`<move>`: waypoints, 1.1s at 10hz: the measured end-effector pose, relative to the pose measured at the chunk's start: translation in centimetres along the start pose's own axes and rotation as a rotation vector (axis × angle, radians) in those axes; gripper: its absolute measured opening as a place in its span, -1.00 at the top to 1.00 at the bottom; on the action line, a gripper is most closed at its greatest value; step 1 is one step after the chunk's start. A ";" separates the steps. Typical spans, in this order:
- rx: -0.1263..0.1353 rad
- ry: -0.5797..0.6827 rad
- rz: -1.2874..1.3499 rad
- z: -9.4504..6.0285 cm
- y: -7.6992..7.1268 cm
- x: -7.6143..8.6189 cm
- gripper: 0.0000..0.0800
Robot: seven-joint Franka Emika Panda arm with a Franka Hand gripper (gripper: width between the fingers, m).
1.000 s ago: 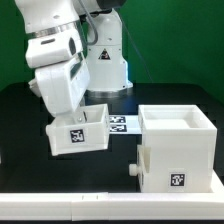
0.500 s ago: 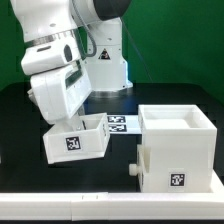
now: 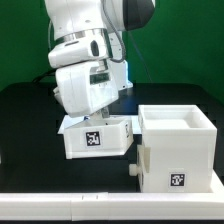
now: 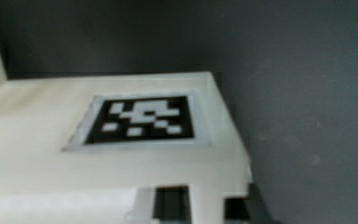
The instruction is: Assemble drawer
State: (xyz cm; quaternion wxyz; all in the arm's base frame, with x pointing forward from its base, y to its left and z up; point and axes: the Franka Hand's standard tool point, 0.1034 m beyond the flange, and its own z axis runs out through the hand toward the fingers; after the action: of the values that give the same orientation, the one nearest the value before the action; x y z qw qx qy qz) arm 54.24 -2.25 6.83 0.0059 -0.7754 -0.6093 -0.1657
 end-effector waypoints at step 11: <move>-0.051 -0.048 0.046 -0.1 1.2 -1.6 0.91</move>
Offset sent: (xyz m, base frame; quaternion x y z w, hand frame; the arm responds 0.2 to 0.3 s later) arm 0.0045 -0.0265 -0.0041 -0.0719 -0.1012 -0.0844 0.9887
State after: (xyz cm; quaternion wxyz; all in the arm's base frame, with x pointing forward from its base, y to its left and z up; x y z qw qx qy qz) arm 55.04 -4.12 6.74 -0.0244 -0.7930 -0.5867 -0.1624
